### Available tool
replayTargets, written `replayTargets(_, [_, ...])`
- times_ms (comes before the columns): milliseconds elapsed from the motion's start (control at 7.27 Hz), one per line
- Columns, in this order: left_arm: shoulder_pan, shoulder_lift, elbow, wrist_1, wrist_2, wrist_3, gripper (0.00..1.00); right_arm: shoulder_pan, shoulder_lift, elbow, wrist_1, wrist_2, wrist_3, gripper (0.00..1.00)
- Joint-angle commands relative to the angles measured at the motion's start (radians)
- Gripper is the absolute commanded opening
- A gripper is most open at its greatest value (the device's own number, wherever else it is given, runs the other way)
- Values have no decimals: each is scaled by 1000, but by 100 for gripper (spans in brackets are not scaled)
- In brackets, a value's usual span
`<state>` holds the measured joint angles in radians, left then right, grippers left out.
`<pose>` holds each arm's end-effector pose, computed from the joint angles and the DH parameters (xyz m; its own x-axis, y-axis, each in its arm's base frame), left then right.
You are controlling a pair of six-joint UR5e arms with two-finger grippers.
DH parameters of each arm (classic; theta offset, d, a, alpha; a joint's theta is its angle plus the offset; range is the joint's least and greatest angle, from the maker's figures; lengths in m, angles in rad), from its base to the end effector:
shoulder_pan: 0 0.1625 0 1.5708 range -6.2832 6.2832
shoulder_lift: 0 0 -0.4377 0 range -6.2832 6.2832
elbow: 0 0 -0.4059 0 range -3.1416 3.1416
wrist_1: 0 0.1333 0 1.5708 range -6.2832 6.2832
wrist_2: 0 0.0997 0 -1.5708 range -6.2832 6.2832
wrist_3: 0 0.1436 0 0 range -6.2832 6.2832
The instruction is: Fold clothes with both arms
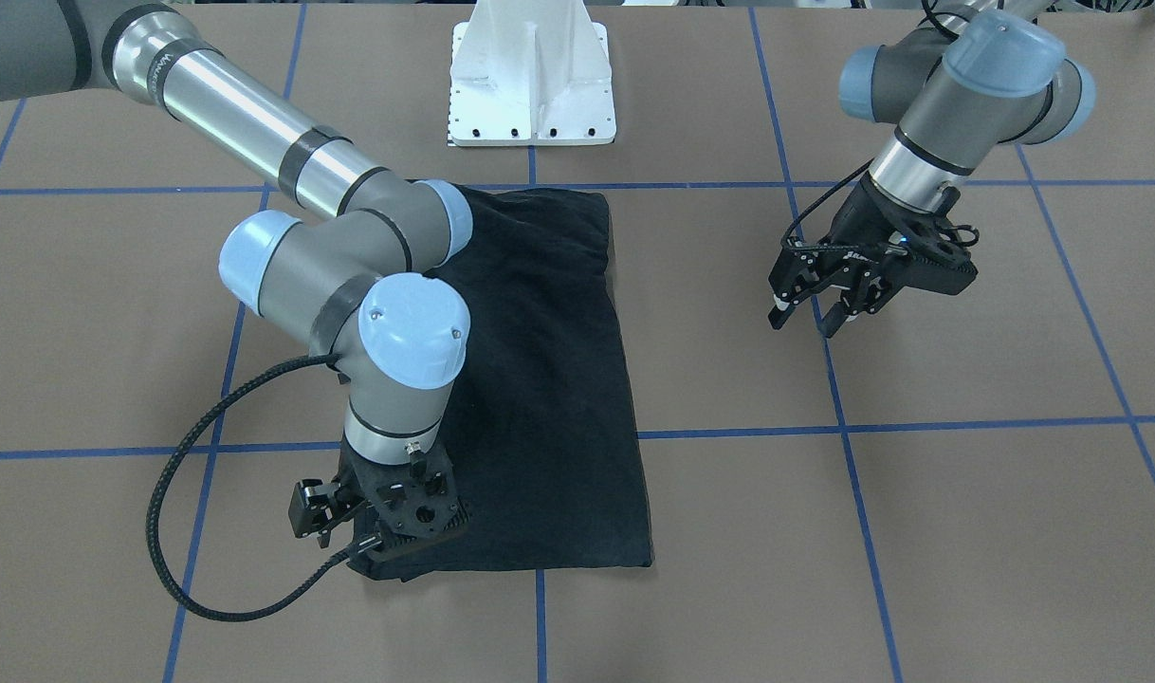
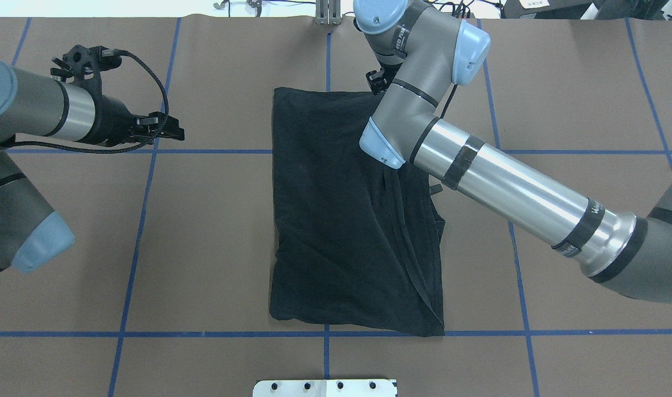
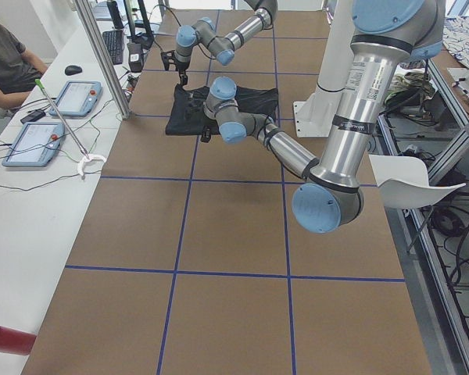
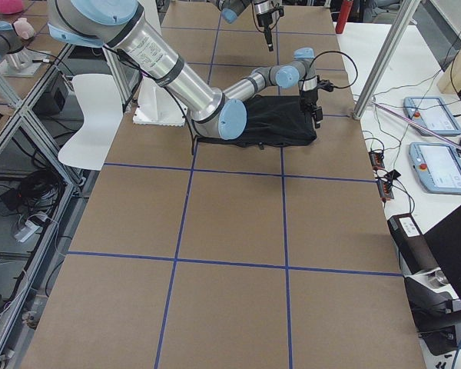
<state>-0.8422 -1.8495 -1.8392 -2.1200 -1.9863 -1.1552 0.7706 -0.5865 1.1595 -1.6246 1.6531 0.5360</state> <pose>0.3629 -0.5198 0.3435 0.4574 0.0422 -0.8883 0.2830 0.9400 0.1904 -0.5347 -0.6884 0.2595 0.8898 -0.3304 0.3148 0.1960 0.8997 0.3901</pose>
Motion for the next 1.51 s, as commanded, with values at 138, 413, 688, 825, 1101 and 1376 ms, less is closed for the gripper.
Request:
replayTargets(138, [2,1,5,0,-2,0,71,-146,-287,518,-173,-1,96,100])
replayTargets(413, [2,1,8,0,-2,0,71,-267,-326,647,-300,-31,154,94])
replayTargets(688, [2,3,9,-1,-2,0,71,-384,-326,701,-430,-67,187,87])
replayTargets(825, [0,3,2,0,0,-1,71,-407,-332,701,-432,-70,188,85])
replayTargets(1101, [2,1,3,0,-2,-1,71,-428,-364,703,-432,-72,188,82])
replayTargets(1376, [2,1,5,0,-2,-1,71,-477,-398,701,-432,-69,187,68])
